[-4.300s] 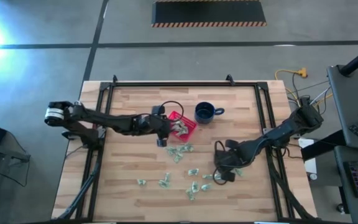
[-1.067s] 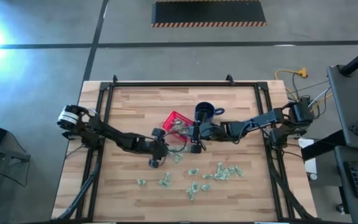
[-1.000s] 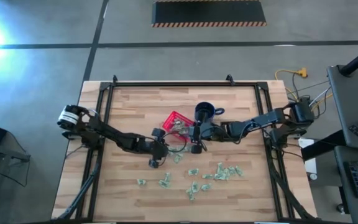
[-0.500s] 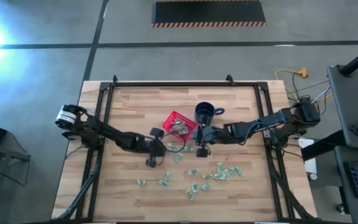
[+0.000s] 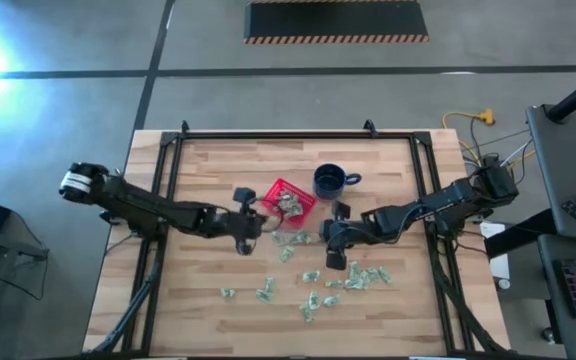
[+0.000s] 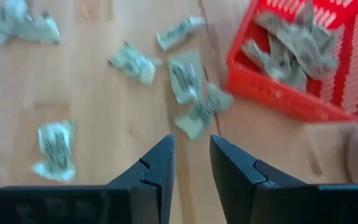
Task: Pick and place items into bin
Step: Put the stevia packet into the bin
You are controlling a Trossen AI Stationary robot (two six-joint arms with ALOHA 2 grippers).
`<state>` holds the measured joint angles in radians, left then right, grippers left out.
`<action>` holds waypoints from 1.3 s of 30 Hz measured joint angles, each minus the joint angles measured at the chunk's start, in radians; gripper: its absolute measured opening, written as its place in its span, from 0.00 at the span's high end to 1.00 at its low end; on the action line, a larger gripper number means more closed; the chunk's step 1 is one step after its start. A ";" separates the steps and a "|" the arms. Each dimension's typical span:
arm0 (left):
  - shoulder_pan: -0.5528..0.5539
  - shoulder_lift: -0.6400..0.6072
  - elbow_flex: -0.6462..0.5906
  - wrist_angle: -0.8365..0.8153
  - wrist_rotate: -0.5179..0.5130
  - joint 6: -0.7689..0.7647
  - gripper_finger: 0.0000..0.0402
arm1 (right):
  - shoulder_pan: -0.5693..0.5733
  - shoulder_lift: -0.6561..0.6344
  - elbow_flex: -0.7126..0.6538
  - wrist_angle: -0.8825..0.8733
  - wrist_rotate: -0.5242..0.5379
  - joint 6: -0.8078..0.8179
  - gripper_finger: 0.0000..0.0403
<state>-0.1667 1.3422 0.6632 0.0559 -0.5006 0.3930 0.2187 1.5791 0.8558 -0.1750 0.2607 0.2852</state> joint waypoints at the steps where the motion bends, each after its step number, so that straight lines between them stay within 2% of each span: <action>1: 0.013 -0.002 -0.001 0.027 -0.002 0.010 0.97 | 0.002 0.006 0.000 0.017 0.000 0.000 0.76; 8: 0.121 0.059 -0.003 0.196 -0.002 0.041 0.97 | 0.004 0.057 -0.001 0.059 0.000 0.014 0.68; 15: 0.185 0.151 0.012 0.231 -0.002 -0.041 0.97 | 0.004 0.076 -0.002 0.066 0.037 0.084 0.64; 21: 0.199 0.195 0.031 0.234 0.001 -0.073 0.96 | 0.004 0.096 -0.002 0.100 0.057 0.080 0.62; 32: 0.199 0.195 0.047 0.233 0.008 -0.072 0.72 | 0.004 0.167 -0.002 0.165 0.057 0.064 0.60; 39: 0.198 0.191 0.048 0.217 0.007 -0.073 0.63 | 0.002 0.237 -0.002 0.235 0.058 0.048 0.59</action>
<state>0.0311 1.5336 0.7109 0.2725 -0.4934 0.3197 0.2203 1.8156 0.8543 0.0604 0.3187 0.3336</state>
